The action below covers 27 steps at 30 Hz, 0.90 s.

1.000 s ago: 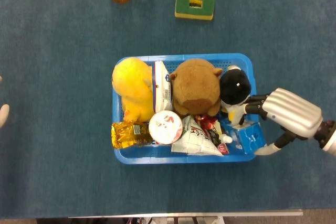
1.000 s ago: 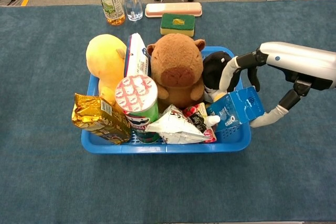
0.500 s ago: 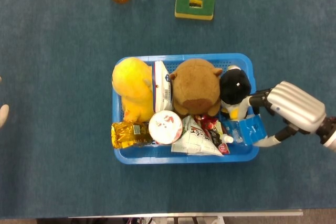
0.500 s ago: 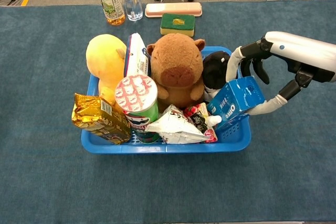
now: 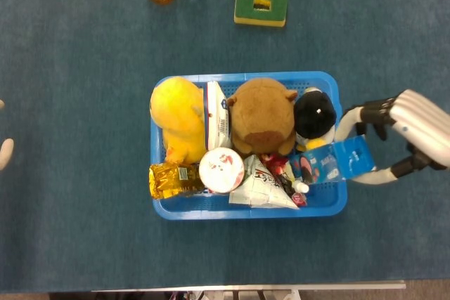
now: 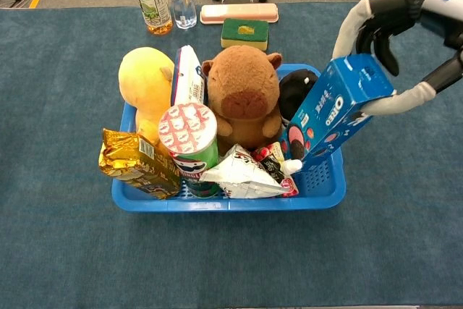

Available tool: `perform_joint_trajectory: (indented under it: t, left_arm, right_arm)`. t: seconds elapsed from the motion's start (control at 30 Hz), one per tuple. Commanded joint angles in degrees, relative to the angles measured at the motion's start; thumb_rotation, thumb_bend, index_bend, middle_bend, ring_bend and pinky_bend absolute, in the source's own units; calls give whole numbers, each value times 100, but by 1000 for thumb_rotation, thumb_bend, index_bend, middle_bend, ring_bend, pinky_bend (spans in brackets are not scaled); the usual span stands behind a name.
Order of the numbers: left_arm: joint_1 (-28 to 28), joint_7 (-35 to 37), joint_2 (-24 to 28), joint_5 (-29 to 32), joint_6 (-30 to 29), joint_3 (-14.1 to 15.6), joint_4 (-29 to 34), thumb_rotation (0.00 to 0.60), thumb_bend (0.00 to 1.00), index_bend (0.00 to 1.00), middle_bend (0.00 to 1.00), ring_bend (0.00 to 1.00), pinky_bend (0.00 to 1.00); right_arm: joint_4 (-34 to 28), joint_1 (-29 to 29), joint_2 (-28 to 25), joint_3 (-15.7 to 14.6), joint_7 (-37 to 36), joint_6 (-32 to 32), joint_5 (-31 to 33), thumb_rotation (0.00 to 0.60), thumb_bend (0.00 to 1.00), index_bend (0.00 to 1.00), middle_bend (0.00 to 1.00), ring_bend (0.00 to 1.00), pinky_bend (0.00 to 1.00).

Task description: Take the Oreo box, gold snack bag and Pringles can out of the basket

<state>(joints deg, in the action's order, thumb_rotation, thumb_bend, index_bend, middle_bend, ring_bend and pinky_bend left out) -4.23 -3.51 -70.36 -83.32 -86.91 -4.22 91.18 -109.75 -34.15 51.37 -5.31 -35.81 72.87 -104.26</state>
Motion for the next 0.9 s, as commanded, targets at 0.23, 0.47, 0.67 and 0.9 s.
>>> perform_joint_trajectory:
  t: [0.23, 0.47, 0.67, 0.9]
  left_arm:
    - [-38, -51, 20, -25, 22, -11, 53, 600, 272, 321, 351, 318, 528]
    - [-82, -81, 57, -50, 53, -25, 120, 600, 272, 321, 351, 318, 531]
    - [-118, -101, 61, -79, 77, -25, 148, 600, 272, 321, 351, 318, 533]
    - [-185, -112, 70, -123, 136, -27, 172, 600, 272, 321, 351, 318, 533]
  right_arm:
    - [-562, 474, -998, 108, 21, 780, -99, 600, 159, 575, 653, 554, 684]
    - [-833, 996, -1598, 38, 225, 1298, -179, 600, 159, 575, 653, 554, 684]
    - [-932, 1481, -1981, -170, 563, 1392, -156, 600, 158, 575, 653, 554, 684]
    - [-987, 1914, -2395, -538, 1296, 700, 247, 600, 155, 575, 598, 525, 684]
